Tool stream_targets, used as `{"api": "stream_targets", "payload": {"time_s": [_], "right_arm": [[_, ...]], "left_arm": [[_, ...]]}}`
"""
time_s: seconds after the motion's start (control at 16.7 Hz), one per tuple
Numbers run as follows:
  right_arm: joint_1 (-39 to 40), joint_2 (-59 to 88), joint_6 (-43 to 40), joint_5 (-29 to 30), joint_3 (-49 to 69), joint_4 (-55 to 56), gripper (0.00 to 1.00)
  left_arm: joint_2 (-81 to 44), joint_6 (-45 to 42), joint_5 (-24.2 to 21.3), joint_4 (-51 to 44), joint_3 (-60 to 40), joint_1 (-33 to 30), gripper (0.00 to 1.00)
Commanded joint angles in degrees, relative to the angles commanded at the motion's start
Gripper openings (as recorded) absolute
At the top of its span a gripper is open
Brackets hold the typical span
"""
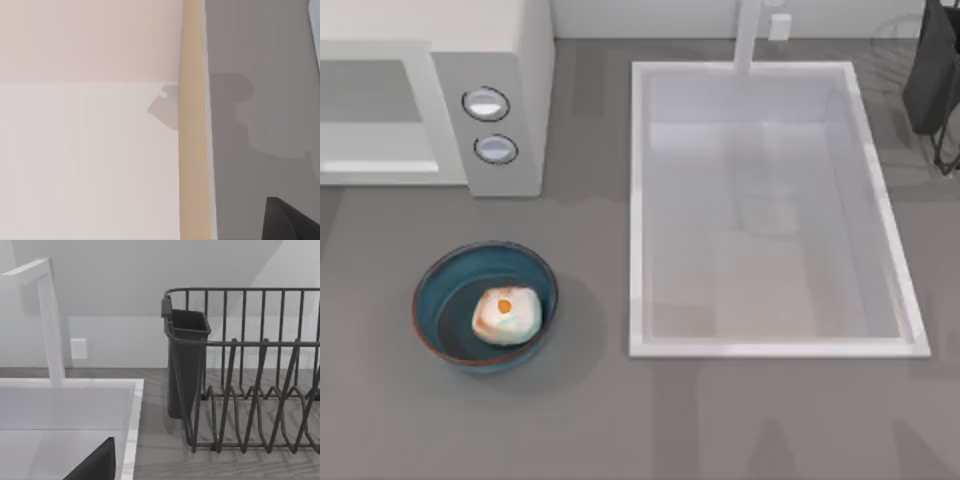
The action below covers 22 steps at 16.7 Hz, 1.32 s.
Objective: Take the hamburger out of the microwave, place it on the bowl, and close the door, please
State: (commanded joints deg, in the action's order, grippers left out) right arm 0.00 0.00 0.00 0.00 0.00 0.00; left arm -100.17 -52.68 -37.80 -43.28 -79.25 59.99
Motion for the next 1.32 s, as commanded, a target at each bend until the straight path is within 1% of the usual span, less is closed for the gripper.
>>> {"api": "stream_targets", "payload": {"time_s": [0.12,0.48,0.6,0.96,1.08,1.32], "right_arm": [[0.0,0.0,0.0,0.0,0.0,0.0,1.00],[0.0,0.0,0.0,0.0,0.0,0.0,1.00],[0.0,0.0,0.0,0.0,0.0,0.0,1.00],[0.0,0.0,0.0,0.0,0.0,0.0,1.00],[0.0,0.0,0.0,0.0,0.0,0.0,1.00],[0.0,0.0,0.0,0.0,0.0,0.0,1.00]], "left_arm": [[-0.9,-0.4,-0.8,-0.6,-0.9,0.3,0.00],[-1.1,-0.4,-0.6,0.4,0.1,0.1,0.00],[-2.2,-0.4,-0.6,3.6,2.4,0.1,0.00],[-6.9,-0.7,-0.9,19.1,12.4,0.4,0.00],[-7.7,-0.7,-0.9,21.1,14.2,0.4,0.00],[-7.5,-0.7,-0.9,21.1,14.3,0.2,0.00]]}}
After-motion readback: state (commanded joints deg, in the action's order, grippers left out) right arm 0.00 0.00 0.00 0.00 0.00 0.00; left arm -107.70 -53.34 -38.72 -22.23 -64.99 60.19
